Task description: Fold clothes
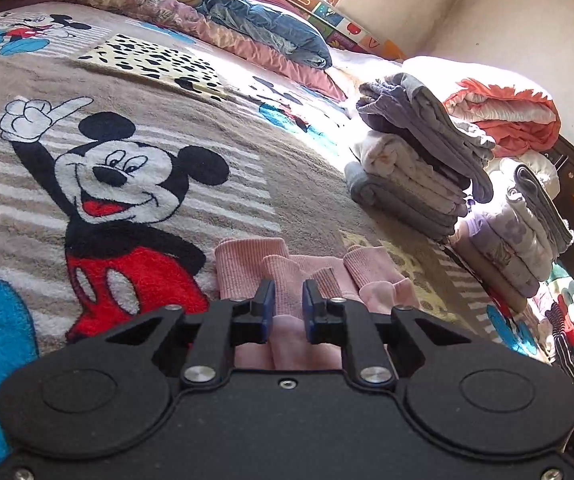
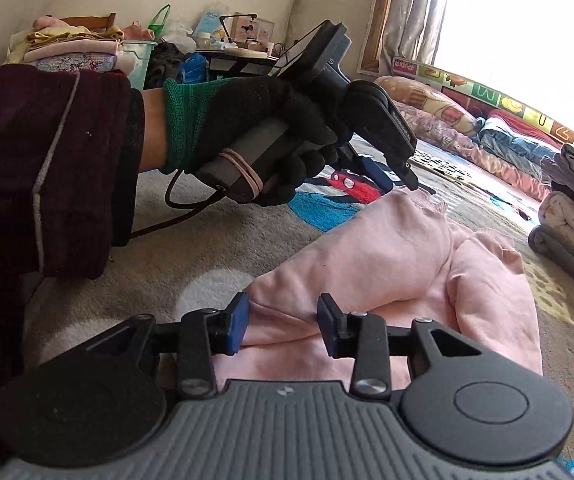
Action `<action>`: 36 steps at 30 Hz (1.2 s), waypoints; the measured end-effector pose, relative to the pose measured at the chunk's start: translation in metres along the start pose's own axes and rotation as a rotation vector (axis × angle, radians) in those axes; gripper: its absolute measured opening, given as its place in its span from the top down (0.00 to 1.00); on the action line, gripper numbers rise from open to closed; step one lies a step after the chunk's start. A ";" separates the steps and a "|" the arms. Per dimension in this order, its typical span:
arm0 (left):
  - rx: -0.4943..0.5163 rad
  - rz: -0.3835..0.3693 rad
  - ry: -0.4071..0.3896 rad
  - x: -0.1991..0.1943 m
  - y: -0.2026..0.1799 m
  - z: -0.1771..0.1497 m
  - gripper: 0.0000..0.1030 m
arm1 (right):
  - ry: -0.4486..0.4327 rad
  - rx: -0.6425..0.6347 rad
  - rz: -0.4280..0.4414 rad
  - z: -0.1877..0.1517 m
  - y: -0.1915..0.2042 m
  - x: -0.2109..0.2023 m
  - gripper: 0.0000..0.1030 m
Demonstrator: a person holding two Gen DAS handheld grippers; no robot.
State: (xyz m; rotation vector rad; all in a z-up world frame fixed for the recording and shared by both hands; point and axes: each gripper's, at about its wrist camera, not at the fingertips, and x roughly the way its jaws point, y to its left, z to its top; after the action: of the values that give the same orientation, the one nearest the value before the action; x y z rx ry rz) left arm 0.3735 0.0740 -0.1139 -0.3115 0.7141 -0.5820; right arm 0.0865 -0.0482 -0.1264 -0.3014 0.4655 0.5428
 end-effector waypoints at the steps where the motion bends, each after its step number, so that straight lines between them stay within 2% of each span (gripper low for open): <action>1: 0.021 0.010 0.007 0.003 -0.002 0.000 0.96 | 0.000 0.008 -0.002 -0.001 -0.001 0.000 0.60; 3: 0.037 -0.001 -0.001 0.005 -0.001 0.000 0.97 | -0.001 0.018 -0.004 -0.002 -0.002 0.000 0.59; 6: -0.014 -0.065 -0.094 -0.007 0.005 0.007 0.98 | -0.006 0.019 -0.008 -0.004 -0.002 0.001 0.58; 7: -0.036 -0.065 -0.105 -0.008 0.008 0.007 0.98 | -0.008 0.018 -0.014 -0.004 -0.002 0.001 0.57; 10: -0.074 -0.028 -0.094 0.000 0.017 0.003 0.98 | -0.014 0.018 -0.026 -0.006 -0.001 0.000 0.56; 15: -0.069 0.036 -0.059 0.010 0.014 0.002 0.98 | -0.010 0.020 -0.036 -0.007 0.000 0.001 0.55; 20: -0.078 0.027 -0.053 0.010 0.015 0.002 0.97 | -0.009 0.033 -0.060 -0.006 -0.001 0.001 0.51; 23: -0.089 0.004 -0.061 0.002 0.014 0.006 0.89 | -0.017 0.050 -0.068 -0.005 -0.003 -0.003 0.49; 26: -0.070 0.011 -0.082 -0.007 0.010 0.008 0.89 | -0.019 0.054 -0.072 -0.003 -0.003 -0.008 0.49; 31: -0.042 0.002 -0.089 -0.014 0.006 0.008 0.89 | -0.071 0.029 -0.084 0.012 0.001 -0.016 0.49; 34: -0.023 0.008 -0.083 -0.011 0.002 0.006 0.89 | -0.096 -0.014 -0.083 0.024 -0.002 -0.003 0.49; 36: -0.011 0.004 -0.077 -0.010 0.001 0.005 0.89 | -0.086 0.005 -0.075 0.028 -0.011 0.009 0.49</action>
State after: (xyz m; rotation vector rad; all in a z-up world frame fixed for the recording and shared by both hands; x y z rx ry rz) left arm 0.3707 0.0808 -0.1055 -0.3411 0.6438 -0.5597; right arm 0.1092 -0.0422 -0.1049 -0.2883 0.3708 0.4798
